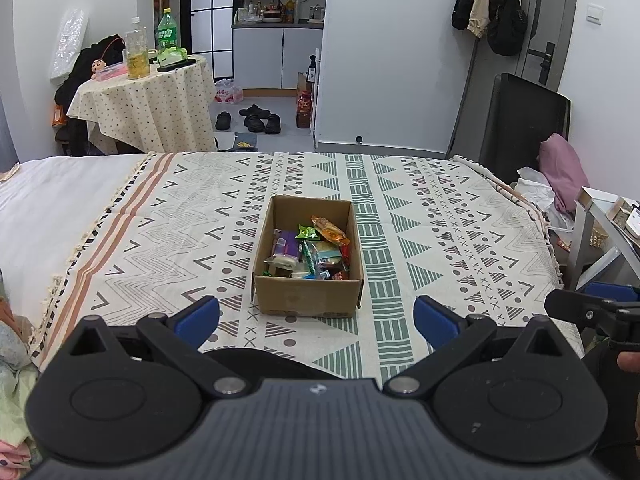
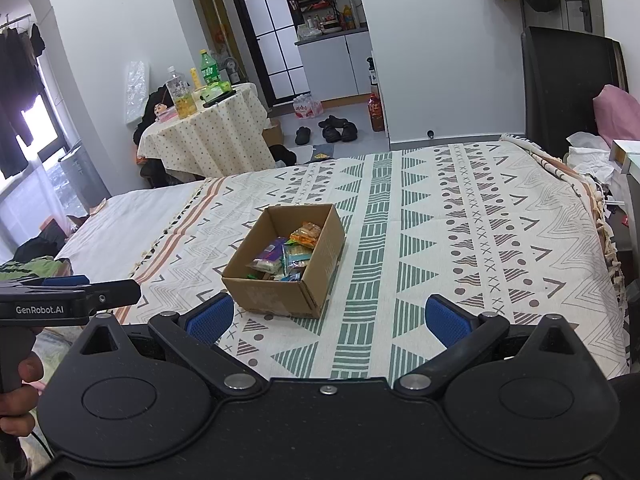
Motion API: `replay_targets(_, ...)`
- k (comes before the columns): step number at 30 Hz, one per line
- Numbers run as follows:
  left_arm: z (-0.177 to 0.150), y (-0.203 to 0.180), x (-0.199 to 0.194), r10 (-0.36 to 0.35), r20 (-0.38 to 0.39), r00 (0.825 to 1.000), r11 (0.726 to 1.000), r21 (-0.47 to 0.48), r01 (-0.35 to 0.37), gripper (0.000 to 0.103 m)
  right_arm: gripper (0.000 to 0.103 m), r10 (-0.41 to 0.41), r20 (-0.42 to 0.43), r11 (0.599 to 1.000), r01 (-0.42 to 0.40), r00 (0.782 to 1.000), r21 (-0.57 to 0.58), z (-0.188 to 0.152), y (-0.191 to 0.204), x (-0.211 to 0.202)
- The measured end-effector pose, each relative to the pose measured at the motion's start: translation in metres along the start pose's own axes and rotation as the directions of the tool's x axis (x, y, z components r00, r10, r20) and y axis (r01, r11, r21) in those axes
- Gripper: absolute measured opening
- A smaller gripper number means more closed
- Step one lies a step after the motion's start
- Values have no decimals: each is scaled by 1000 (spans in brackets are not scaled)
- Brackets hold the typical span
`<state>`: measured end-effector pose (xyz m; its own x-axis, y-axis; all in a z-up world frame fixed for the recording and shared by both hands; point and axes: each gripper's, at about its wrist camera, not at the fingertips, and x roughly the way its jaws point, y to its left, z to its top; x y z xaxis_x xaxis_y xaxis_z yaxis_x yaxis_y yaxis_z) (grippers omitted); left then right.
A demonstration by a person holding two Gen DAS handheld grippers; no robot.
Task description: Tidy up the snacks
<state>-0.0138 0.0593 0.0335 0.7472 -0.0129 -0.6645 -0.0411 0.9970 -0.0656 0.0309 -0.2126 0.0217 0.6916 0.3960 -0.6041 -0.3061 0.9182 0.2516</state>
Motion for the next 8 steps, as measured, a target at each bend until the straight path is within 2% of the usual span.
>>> replay_targets(8, -1, 1, 2, 0, -7, 1000, 1000, -7, 0, 103, 103, 2, -3, 1000, -2, 1000, 1, -2, 0, 2)
